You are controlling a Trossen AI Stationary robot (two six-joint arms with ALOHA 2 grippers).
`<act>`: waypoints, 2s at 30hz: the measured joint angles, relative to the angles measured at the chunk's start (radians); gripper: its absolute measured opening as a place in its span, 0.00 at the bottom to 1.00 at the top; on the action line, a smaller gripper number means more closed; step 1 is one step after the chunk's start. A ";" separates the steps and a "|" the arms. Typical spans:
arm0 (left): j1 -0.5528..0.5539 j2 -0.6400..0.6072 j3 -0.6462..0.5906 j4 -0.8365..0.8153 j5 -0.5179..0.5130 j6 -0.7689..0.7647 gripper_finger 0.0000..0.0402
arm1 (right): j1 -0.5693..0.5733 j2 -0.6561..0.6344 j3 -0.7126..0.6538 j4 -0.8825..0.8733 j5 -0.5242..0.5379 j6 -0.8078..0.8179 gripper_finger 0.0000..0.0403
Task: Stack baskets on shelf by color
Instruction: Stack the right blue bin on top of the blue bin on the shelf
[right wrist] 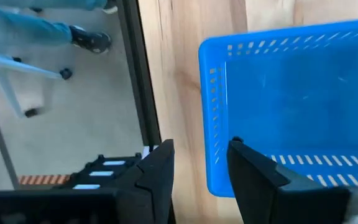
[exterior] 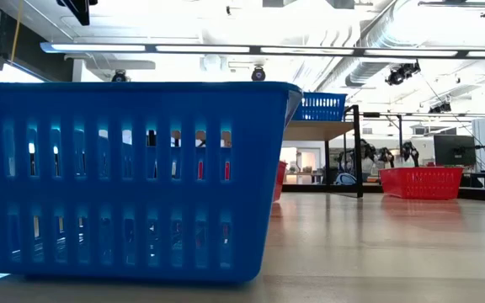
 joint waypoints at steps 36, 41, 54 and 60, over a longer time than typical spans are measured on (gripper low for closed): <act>0.000 0.000 0.000 0.005 -0.013 0.001 0.36 | -0.053 0.099 0.003 -0.006 -0.086 0.102 0.01; 0.000 0.000 0.000 0.005 -0.013 0.001 0.36 | -0.100 0.065 0.023 -0.021 -0.081 0.100 0.00; 0.000 0.000 0.000 0.023 -0.013 0.016 0.36 | -0.276 0.060 0.241 -0.243 0.015 -0.069 0.00; 0.000 0.000 0.000 0.023 -0.013 0.082 0.36 | -0.366 0.060 0.337 -0.375 0.073 -0.181 0.00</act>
